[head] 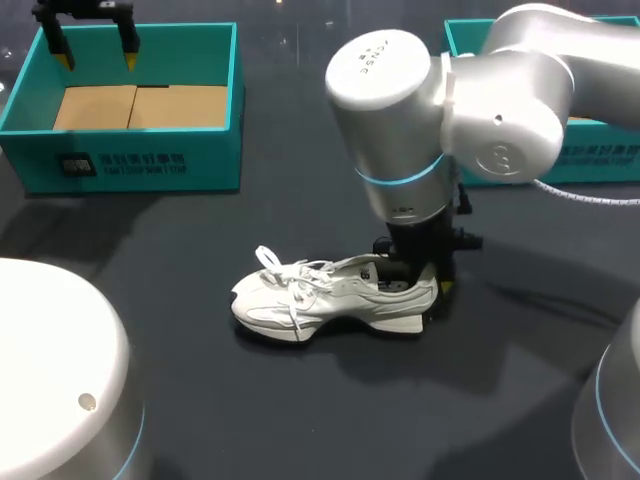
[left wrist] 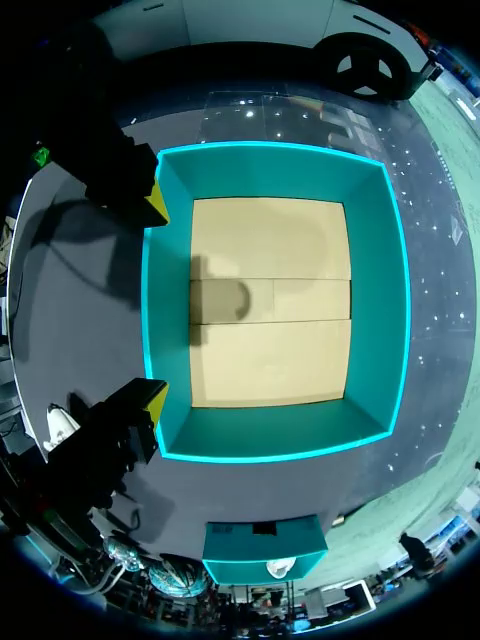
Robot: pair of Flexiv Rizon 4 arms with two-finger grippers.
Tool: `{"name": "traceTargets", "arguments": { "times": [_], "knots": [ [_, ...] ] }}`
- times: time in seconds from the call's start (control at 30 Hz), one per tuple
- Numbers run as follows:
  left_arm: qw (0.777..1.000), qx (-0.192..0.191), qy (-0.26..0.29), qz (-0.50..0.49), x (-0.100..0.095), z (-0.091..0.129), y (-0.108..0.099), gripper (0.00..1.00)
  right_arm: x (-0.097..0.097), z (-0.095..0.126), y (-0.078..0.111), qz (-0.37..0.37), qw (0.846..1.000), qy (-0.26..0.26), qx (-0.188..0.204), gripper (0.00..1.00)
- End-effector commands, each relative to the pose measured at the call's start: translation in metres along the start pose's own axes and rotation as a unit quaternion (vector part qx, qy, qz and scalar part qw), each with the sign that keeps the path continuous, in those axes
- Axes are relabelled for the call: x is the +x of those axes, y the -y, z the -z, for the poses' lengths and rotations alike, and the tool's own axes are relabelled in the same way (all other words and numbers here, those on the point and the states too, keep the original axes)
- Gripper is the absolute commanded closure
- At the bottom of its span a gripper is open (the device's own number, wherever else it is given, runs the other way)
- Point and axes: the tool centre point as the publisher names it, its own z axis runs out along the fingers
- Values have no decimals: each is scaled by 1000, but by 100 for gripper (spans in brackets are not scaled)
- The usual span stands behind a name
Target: Take the shoe out of the shoebox, open the shoe tongue, remove and reinsert the insole, then place the shoe into the shoebox
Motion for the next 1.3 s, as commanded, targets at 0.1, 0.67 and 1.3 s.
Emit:
{"name": "traceTargets", "arguments": {
  "times": [0.1, 0.67, 1.3],
  "knots": [
    [1000, 0, 0, 0, 0, 0, 0, 0, 8, -12, 0, 4, 1000, 8, 4, 100],
    [1000, 0, 0, 0, 0, 0, 0, 0, 12, -32, 0, 19, 999, 2, 26, 100],
    [1000, 0, 0, 0, 0, 0, 0, 0, 3, -15, -8, 38, 998, -34, 39, 0]
  ]
}}
